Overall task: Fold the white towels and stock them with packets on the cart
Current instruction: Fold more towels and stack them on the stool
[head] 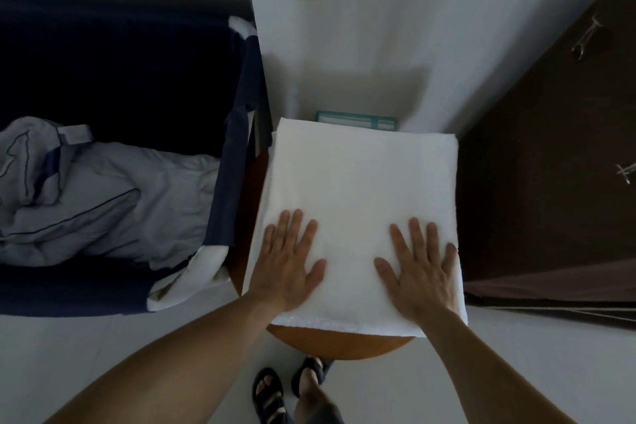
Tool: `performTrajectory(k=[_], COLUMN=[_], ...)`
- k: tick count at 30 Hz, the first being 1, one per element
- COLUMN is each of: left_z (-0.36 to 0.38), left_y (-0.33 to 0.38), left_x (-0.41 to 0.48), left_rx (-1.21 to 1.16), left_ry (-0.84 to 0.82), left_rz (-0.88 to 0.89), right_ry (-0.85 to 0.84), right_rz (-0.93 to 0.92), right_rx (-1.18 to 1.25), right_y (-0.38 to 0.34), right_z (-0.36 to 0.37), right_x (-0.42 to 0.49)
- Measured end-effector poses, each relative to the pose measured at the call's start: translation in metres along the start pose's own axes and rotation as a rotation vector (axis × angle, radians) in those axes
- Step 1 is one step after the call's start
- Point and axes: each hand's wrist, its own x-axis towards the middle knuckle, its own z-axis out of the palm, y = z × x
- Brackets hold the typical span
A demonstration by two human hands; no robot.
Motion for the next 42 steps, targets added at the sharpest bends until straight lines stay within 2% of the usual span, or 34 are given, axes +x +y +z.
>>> performTrajectory(k=[4,7,11,21,26,31,37,42], left_z=[-0.026,-0.067,-0.126,-0.145,-0.138,-0.109,-0.045,0.019], left_y=[0.002,0.002,-0.023,-0.203,-0.287,-0.360,-0.442,-0.490], left_x=[0.006,0.026,0.053,-0.013,-0.005,0.041,0.104,0.152], left_rx=[0.053,0.103,0.096,0.070,0.028,-0.052,-0.112,-0.115], left_ry=[-0.087,0.016,0.141,0.033,0.002,-0.067,-0.172,-0.205], left_rz=[0.019,0.038,-0.081,-0.484,-0.540,-0.467,-0.375,-0.276], right_ry=[0.026,0.123,0.173,0.145,0.165,-0.035,-0.412,-0.490], right_rz=[0.009,-0.045,-0.190,-0.579,-0.683,-0.619,-0.362,-0.280], right_rx=[0.017,0.072,0.091,0.174,0.158,0.064,0.047,0.000], right_y=[-0.003,-0.020,-0.071,-0.215,-0.298,-0.382,-0.448,-0.473], right_z=[-0.007,-0.037,-0.085,-0.142,-0.144,-0.114,-0.019,0.062], right_x=[0.006,0.024,0.064,0.100,0.125,0.172,0.266,0.340])
